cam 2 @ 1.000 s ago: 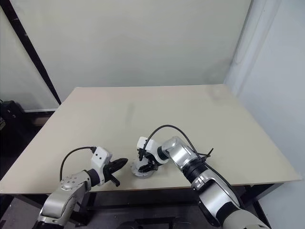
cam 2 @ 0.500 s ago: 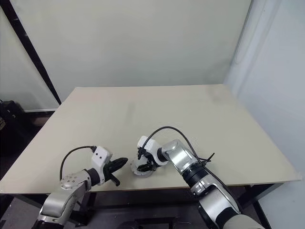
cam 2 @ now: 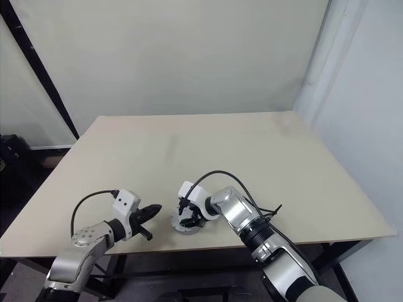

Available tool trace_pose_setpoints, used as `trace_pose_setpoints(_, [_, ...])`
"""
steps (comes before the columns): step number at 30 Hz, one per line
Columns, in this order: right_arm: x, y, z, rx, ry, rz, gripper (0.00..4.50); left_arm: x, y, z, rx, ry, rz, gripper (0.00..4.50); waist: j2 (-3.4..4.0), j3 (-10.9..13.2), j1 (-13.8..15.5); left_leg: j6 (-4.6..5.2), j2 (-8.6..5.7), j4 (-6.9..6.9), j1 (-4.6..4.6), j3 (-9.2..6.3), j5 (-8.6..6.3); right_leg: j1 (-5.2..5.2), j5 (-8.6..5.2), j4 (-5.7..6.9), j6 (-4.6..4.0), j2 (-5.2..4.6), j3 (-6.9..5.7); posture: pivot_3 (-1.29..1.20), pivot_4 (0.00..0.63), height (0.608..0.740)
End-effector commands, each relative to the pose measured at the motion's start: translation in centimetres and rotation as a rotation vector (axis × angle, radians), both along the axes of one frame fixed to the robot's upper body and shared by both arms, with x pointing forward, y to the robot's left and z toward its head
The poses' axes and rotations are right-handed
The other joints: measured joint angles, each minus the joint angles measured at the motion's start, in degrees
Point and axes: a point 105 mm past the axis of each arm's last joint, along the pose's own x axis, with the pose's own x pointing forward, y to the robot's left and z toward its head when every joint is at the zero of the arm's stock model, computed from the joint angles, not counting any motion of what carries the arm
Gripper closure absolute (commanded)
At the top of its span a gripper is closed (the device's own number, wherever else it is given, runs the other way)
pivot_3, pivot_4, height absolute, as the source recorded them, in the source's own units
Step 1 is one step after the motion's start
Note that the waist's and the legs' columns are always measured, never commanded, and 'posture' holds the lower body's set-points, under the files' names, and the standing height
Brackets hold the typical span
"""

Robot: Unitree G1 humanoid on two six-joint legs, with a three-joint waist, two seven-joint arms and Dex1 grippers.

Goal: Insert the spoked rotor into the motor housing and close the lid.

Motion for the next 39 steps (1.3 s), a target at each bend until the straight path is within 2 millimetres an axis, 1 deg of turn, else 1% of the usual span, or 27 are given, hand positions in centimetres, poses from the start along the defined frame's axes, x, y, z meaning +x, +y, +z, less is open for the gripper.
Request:
trace_pose_setpoints(1, [-0.5, -1.2, -2.6, -0.103, 0.036, -0.044, 1.28, 0.7, -0.4, 1.0, -0.002, -0.046, -0.019, 4.5, 0.0, 0.0, 0.0, 0.0, 0.0, 0.0, 0.01, 0.0, 0.0, 0.0, 0.0, 0.0, 0.0, 0.0, 0.0, 0.0, 0.0, 0.74])
trace_pose_setpoints(6, [-0.6, -1.4, -2.9, -0.125, 0.04, -0.068, 1.28, 0.8, -1.3, 0.4, -0.002, -0.033, -0.05, 4.5, 0.0, 0.0, 0.0, -0.16, 0.01, 0.0, 0.04, -0.01, -0.09, 0.0, 0.0, 0.0, 0.0, 0.0, -0.02, 0.0, 0.0, 0.74])
trace_pose_setpoints(10, [-0.9, -1.5, -3.0, -0.138, 0.044, -0.039, 1.28, 1.1, -2.1, 0.0, -0.003, -0.028, -0.079, 4.5, 0.0, 0.0, 0.0, -0.2, 0.0, 0.01, 0.08, -0.03, -0.12, 0.0, 0.0, 0.0, 0.0, 0.0, -0.03, 0.0, 0.0, 0.74])
trace_pose_setpoints(17, [-0.7, -1.8, -2.8, -0.153, 0.039, -0.023, 1.28, 1.5, -3.1, -0.6, 0.001, -0.02, -0.115, 4.5, 0.01, 0.0, 0.0, -0.08, -0.04, 0.01, 0.06, -0.02, -0.05, 0.0, 0.0, -0.01, 0.0, 0.0, -0.02, 0.0, 0.0, 0.74])
trace_pose_setpoints(28, [-0.4, -1.9, -2.5, -0.157, 0.027, -0.023, 1.28, 1.4, -5.4, -3.5, 0.041, 0.057, -0.2, 4.5, 0.08, -0.1, 0.3, -0.05, -0.08, 0.01, 0.06, -0.04, -0.03, 0.03, 0.0, -0.06, 0.0, -0.02, -0.02, 0.0, 0.0, 0.74])
trace_pose_setpoints(33, [-0.3, -1.9, -2.4, -0.148, 0.025, -0.025, 1.28, 1.1, -5.8, -4.3, 0.066, 0.075, -0.228, 4.5, 0.19, -0.2, 0.3, -0.07, -0.1, 0.02, 0.06, -0.04, -0.04, 0.06, 0.0, -0.09, 0.01, -0.06, -0.01, 0.0, 0.0, 0.74])
trace_pose_setpoints(39, [-0.1, -1.4, -1.9, -0.104, 0.02, -0.035, 1.28, 0.9, -5.7, -4.6, 0.08, 0.079, -0.239, 4.5, 0.23, -0.3, 0.3, -0.07, -0.11, 0.01, 0.06, -0.05, -0.04, 0.07, 0.0, -0.09, 0.01, -0.07, -0.02, 0.0, 0.0, 0.74])
